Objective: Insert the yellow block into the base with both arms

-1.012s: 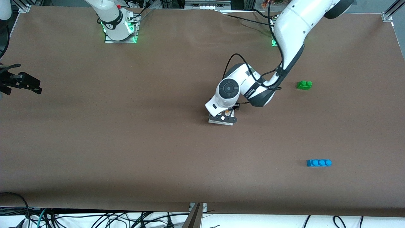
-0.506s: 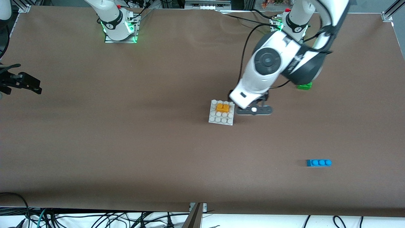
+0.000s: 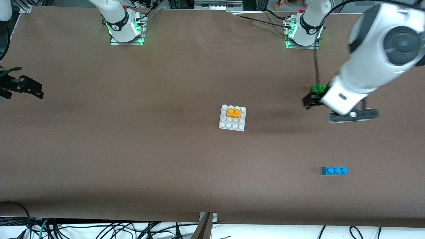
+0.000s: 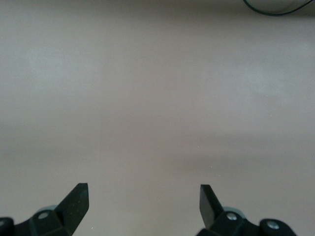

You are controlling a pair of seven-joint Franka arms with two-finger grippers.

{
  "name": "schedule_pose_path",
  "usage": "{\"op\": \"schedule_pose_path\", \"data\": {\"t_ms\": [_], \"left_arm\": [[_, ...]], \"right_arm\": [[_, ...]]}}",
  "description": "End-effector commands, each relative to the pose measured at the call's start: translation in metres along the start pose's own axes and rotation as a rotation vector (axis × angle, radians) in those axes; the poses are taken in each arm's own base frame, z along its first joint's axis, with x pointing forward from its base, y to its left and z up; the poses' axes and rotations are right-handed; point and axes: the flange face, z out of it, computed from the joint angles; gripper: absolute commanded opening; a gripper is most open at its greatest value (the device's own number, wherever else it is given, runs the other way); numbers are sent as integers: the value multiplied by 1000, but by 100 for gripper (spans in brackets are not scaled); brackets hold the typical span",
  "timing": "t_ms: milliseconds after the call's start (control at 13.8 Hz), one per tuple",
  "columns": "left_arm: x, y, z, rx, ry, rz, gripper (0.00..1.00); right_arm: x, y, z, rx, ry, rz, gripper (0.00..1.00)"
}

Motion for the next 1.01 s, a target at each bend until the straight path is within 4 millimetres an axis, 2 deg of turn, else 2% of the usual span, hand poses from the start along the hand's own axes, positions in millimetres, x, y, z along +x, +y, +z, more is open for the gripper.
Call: {"op": "schedule_pose_path", "data": {"t_ms": [0,217,289,361,940], "left_arm": [[-8,-39,-15,-24,-10,21,100],[-30,-78,1,-95,65,107,100],[-36,-79,7,-87,76,118,100],[-35,-88,5,-88,79,98,100],[-42,-78,-2,-65,17,122,100]], "right_arm": [[-6,2,-3,13,-1,-6,100],[-6,1,-3,13,-1,-6,100],[-6,1,-3,13,-1,-8,100],[-6,1,-3,13,-1,-8,100],[-6,1,-3,15,0,-9,100]]}}
